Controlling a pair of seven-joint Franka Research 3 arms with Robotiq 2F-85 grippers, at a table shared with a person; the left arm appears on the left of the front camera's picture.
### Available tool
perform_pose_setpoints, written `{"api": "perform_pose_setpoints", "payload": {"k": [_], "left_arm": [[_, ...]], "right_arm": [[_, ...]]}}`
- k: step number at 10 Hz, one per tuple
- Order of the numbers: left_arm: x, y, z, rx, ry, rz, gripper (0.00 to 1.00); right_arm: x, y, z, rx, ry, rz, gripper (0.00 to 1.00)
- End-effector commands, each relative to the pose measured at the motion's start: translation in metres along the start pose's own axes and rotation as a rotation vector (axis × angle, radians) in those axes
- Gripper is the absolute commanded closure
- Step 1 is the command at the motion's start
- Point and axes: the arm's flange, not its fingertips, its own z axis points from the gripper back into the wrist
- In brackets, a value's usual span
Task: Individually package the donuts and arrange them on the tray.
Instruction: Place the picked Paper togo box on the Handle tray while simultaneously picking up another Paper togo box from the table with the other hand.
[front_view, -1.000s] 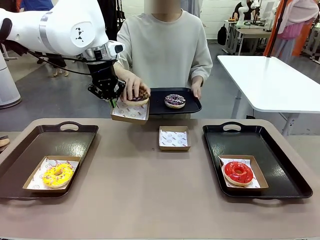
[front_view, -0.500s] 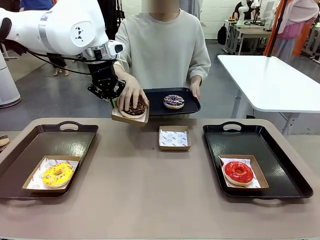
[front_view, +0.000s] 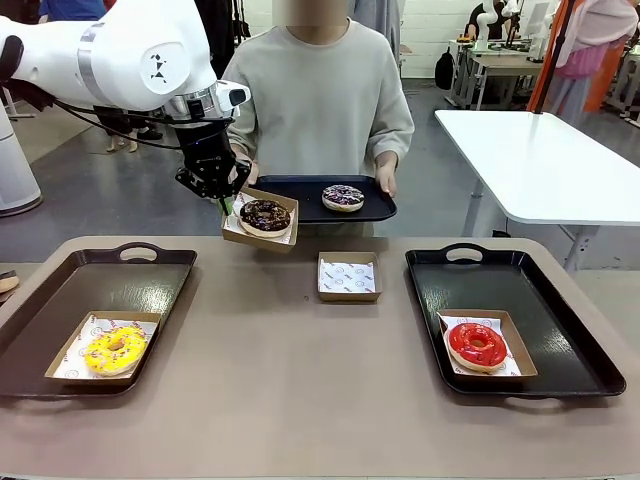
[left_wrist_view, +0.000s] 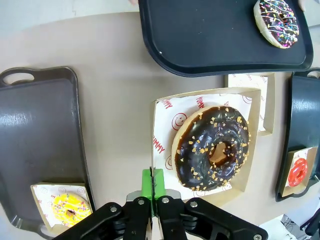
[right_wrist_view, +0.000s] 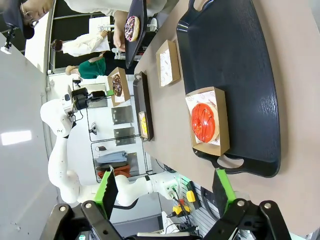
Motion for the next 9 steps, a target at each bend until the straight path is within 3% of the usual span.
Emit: {"api": "perform_pose_setpoints", "payload": {"k": [1,7,9], "left_arm": [[-0.004,0.002,0.002,-0.005,-0.002,-0.015,1.0],[0.0,0.0,0.0,0.0,0.0,0.0,0.99],[0.006,0.032,0.014,-0.023,0.011,-0.017,0.99]], "right_arm": [[0.0,0.001,0.003,0.008,0.004,0.002,0.0],[0.0,0.0,0.0,0.0,0.0,0.0,0.0],[0.012,0.053,-0.036,-0.118,0.053,0.097,0.0]]}}
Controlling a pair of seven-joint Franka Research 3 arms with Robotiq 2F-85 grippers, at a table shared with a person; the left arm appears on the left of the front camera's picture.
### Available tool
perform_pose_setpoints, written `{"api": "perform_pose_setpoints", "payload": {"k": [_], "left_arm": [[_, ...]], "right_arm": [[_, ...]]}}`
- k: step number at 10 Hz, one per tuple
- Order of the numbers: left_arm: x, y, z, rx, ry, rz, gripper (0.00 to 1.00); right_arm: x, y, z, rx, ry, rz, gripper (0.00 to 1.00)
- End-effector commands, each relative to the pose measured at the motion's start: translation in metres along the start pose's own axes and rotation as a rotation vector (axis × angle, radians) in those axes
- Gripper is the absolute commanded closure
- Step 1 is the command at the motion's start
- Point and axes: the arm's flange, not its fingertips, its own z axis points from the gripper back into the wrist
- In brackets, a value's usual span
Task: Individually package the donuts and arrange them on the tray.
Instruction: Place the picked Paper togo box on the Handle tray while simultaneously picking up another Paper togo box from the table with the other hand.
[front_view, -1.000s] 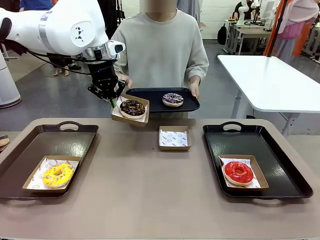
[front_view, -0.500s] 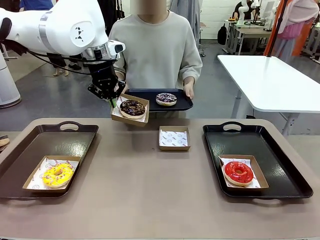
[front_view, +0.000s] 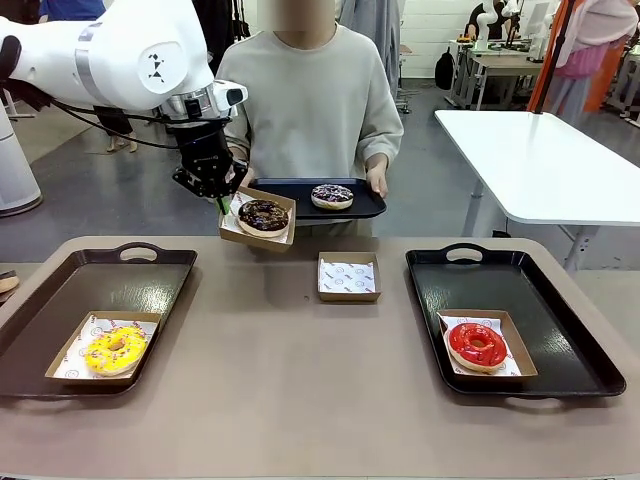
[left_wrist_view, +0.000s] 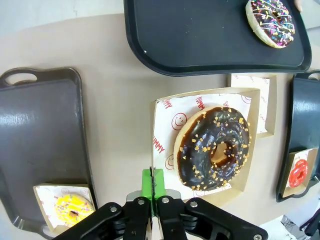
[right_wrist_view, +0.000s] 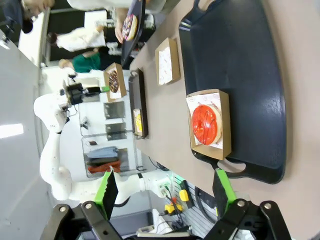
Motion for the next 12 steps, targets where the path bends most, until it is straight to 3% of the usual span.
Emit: {"api": "perform_pose_setpoints", "payload": {"k": [1,4,7,10,12], "left_arm": [[-0.006,0.036,0.02,-0.067,0.015,-0.043,0.99],[-0.02,0.1,0.038,-0.087,0.036,0.016,0.99],[-0.032,0.156,0.034,-0.056,0.075,0.071,0.99],[-0.035,0.196,0.02,-0.012,0.099,0.127,0.99],[-0.034,0.212,0.01,-0.001,0.112,0.156,0.99]], "right_arm": [[0.015,0.055,-0.033,-0.116,0.049,0.065,0.0],[0.046,0.132,-0.092,-0.244,0.134,0.098,0.0],[0.078,0.188,-0.175,-0.415,0.119,0.123,0.0],[0.099,0.199,-0.254,-0.581,0.104,0.172,0.0],[0.094,0.195,-0.3,-0.657,0.126,0.2,0.0]]}}
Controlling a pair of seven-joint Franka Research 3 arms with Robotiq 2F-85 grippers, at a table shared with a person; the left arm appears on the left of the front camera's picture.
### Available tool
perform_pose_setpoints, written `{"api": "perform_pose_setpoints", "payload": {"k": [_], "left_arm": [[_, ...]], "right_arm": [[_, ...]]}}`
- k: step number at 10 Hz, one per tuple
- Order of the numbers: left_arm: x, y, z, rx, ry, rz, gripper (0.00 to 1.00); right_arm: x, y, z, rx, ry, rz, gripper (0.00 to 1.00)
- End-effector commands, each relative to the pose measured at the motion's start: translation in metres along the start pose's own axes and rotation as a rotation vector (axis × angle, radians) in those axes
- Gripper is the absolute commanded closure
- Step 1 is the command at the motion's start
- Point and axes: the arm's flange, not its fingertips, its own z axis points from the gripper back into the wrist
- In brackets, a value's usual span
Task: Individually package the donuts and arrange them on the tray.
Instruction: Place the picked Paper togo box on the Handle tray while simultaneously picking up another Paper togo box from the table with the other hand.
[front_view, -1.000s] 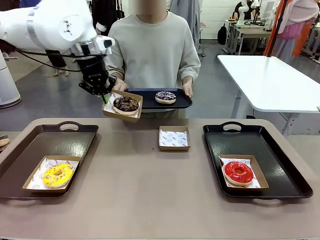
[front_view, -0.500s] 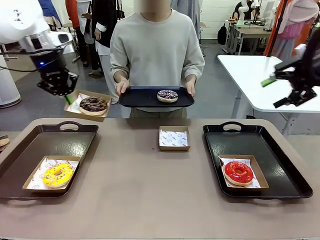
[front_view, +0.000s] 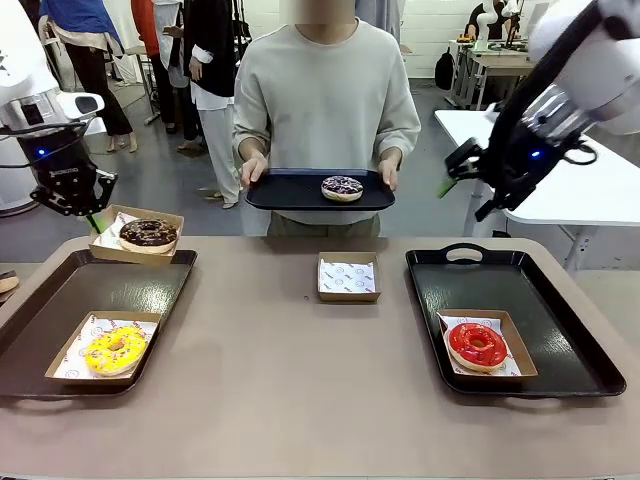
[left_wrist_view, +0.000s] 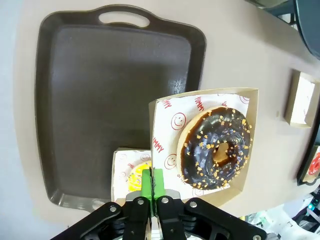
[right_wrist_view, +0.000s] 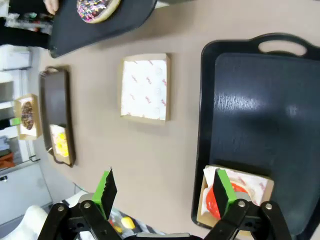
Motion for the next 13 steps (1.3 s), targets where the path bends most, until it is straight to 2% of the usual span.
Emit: {"api": "perform_pose_setpoints", "payload": {"k": [1,2,3,4,10,11,13], "left_arm": [[0.003,0.01,-0.006,0.016,0.0,-0.002,0.99],[0.0,0.0,0.0,0.0,0.0,0.0,0.99],[0.0,0.0,0.0,0.0,0.0,0.0,0.99],[0.0,0.0,0.0,0.0,0.0,0.0,0.99],[0.0,0.0,0.0,0.0,0.0,0.0,0.99],[0.002,0.001,-0.002,0.001,0.003,0.002,0.99],[0.017,0.011,-0.009,0.074,-0.01,0.027,0.99]], "right_arm": [[0.002,0.013,-0.019,-0.061,0.017,-0.008,0.0],[-0.002,0.012,-0.019,-0.061,0.019,0.0,0.0],[-0.012,0.006,-0.012,-0.005,0.02,0.032,0.0],[-0.001,0.014,-0.026,-0.038,0.027,0.019,0.0],[-0.003,0.013,-0.025,-0.038,0.03,0.021,0.0],[0.001,0.025,-0.031,-0.109,0.03,0.068,0.0],[0.019,0.059,-0.053,-0.26,0.039,0.067,0.0]]}}
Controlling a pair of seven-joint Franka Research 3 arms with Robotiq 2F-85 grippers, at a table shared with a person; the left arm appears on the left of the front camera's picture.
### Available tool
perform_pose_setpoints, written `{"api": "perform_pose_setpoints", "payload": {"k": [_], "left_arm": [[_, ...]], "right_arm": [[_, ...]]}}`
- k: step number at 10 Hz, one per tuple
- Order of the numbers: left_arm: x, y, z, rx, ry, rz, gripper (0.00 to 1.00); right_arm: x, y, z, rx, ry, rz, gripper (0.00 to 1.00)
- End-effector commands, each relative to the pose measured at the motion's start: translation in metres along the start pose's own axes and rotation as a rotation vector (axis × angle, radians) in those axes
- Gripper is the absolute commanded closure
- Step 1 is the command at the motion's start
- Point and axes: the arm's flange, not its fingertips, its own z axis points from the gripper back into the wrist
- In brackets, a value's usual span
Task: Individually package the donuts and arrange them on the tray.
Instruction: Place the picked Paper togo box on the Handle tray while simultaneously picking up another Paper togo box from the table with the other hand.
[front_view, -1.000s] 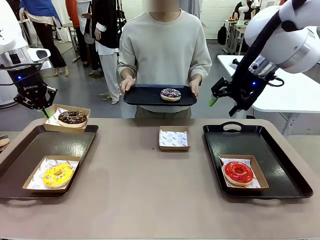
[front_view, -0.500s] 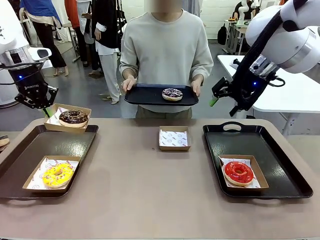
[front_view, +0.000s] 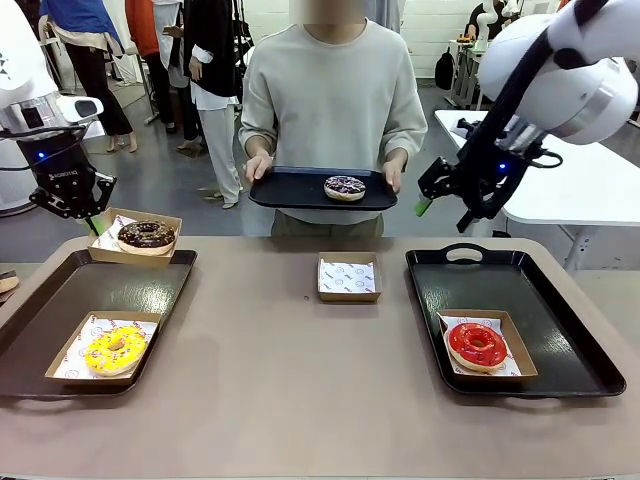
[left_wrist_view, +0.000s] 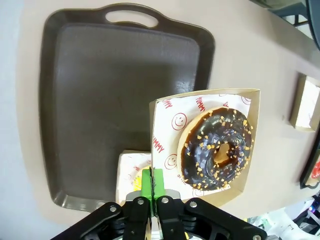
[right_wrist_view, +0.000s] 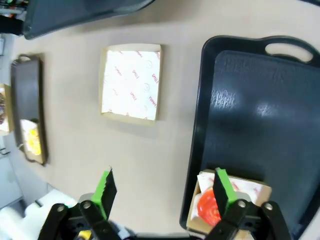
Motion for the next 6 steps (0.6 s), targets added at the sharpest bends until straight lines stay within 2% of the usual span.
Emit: {"api": "perform_pose_setpoints", "payload": {"k": [1,3,6], "left_arm": [[0.016,0.014,-0.003,0.08,-0.02,-0.002,0.99],[0.028,0.034,-0.01,0.122,-0.025,-0.05,0.99],[0.047,0.052,-0.028,0.144,-0.047,-0.098,0.99]], "right_arm": [[0.031,0.039,-0.02,-0.159,0.02,-0.016,0.0],[0.053,0.072,-0.045,-0.267,0.056,-0.036,0.0],[0.079,0.093,-0.103,-0.311,0.116,-0.089,0.0]]}}
